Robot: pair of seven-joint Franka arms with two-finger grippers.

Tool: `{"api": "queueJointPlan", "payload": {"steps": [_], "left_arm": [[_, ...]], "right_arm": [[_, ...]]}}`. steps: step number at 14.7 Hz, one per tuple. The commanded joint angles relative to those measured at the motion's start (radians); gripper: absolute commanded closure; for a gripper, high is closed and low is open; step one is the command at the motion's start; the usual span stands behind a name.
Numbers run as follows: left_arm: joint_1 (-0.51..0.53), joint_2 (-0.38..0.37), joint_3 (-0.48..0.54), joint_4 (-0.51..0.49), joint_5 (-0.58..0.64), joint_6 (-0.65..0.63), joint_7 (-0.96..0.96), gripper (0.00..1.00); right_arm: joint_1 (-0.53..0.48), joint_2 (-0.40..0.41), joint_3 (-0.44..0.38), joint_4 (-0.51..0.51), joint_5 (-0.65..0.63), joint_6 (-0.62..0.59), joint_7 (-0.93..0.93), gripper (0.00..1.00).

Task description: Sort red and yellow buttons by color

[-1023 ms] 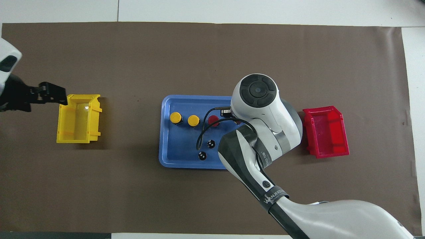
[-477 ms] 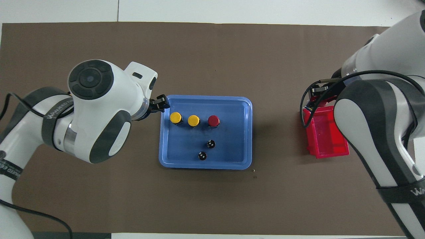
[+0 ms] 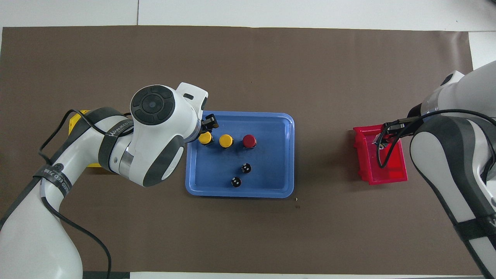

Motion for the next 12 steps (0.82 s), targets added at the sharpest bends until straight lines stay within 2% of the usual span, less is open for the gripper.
{"api": "queueJointPlan", "payload": {"steps": [1,5,8,9,10,11,12], "left_arm": [[-0.024,0.021,0.014,-0.017,0.003,0.048,-0.029,0.17],[-0.029,0.037,0.014,-0.019,0.003,0.028,-0.029,0.17],[-0.043,0.035,0.014,-0.019,0.003,0.019,-0.033,0.19],[-0.041,0.035,0.014,-0.017,0.000,0.021,-0.040,0.39],[-0.040,0.036,0.014,-0.016,-0.009,0.022,-0.059,0.73],[-0.037,0.036,0.014,-0.016,-0.012,0.024,-0.063,0.91],[-0.037,0.036,0.014,-0.017,-0.014,0.022,-0.063,0.98]], "right_arm": [[-0.041,-0.080,0.012,-0.134,0.013,0.094,-0.065,0.78],[-0.044,-0.097,0.012,-0.174,0.011,0.118,-0.083,0.78],[-0.043,-0.126,0.012,-0.274,0.011,0.203,-0.083,0.78],[-0.043,-0.128,0.012,-0.291,0.011,0.214,-0.085,0.78],[-0.043,-0.131,0.012,-0.301,0.011,0.219,-0.089,0.78],[-0.043,-0.140,0.012,-0.320,0.011,0.222,-0.097,0.78],[-0.043,-0.143,0.012,-0.340,0.011,0.254,-0.101,0.78]]}}
